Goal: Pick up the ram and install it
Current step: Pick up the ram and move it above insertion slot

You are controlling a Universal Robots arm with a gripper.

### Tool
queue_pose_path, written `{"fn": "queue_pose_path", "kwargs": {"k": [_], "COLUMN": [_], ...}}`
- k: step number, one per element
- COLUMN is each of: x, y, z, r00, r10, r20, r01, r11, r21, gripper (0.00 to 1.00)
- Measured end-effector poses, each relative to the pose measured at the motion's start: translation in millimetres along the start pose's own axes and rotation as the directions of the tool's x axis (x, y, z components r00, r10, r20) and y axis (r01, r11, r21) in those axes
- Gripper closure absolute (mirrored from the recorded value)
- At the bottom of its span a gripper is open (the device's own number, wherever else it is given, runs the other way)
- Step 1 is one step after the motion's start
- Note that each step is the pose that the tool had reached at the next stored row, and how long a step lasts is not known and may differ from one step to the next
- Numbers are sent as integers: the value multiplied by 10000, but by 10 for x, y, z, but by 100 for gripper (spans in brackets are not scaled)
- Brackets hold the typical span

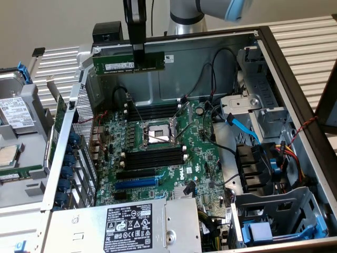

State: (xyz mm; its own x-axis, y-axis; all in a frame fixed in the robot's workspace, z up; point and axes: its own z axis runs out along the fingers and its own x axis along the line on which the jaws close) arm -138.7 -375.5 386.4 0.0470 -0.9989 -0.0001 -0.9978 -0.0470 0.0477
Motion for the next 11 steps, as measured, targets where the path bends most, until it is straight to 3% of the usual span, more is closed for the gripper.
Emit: {"fn": "queue_pose_path", "kwargs": {"k": [6,11], "x": [-17,-17], "y": [-121,-138], "z": [66,86], "r00": [10000,10000], "r10": [2,9], "r20": [-31,-46], "r01": [-2,-9], "r11": [10000,10000], "r21": [-2,-4], "gripper": [87,87]}}
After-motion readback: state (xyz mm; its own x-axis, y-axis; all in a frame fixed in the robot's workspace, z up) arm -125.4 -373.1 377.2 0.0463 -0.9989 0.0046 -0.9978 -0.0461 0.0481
